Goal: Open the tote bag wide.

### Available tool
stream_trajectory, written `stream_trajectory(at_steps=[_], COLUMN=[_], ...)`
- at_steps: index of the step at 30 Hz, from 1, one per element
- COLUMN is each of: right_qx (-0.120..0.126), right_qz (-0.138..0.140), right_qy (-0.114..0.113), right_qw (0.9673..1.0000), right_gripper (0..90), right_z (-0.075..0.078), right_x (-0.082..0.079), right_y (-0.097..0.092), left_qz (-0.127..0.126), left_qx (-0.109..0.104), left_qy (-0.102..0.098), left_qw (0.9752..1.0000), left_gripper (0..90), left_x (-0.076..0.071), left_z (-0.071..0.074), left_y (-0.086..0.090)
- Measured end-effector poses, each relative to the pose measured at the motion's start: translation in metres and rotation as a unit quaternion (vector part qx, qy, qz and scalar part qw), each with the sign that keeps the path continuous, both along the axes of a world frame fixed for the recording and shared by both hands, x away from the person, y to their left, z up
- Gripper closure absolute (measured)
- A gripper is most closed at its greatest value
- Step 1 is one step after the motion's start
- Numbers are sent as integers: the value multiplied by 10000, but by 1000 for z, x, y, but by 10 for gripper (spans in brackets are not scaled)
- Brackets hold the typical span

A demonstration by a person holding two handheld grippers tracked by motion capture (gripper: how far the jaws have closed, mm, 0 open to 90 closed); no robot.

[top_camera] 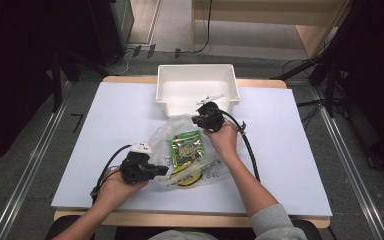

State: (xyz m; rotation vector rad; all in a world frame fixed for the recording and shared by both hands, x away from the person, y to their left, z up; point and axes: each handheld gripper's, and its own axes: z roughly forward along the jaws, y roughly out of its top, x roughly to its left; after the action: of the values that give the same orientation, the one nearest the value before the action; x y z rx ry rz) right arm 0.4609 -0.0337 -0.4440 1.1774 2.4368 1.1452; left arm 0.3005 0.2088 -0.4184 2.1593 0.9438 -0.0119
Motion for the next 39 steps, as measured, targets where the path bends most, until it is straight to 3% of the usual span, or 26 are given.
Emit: stream_trajectory(at_steps=[6,16,21,25,31,39], right_qx=[180,127,141,101,23,-53], right_qz=[195,486,580,667,762,793], right_qy=[-69,-25,4,79,283,272], right_qw=[9996,9987,9982,9977,9967,9965], right_gripper=[900,900,900,900,900,900], right_z=[17,24,21,12,-3,-9], right_x=[-18,-51,-67,-81,-90,-98], right_y=[-10,-27,-37,-41,-41,-43], left_qz=[42,178,258,432,666,804], left_qx=[16,11,104,161,192,104], left_qy=[-216,-277,-236,-86,20,32], left_qw=[9998,9995,9993,9989,9976,9967], left_gripper=[900,900,900,900,900,900], left_x=[30,89,111,120,123,120], left_z=[28,46,34,15,-11,-23], left_y=[-7,-22,-21,-12,-1,6])
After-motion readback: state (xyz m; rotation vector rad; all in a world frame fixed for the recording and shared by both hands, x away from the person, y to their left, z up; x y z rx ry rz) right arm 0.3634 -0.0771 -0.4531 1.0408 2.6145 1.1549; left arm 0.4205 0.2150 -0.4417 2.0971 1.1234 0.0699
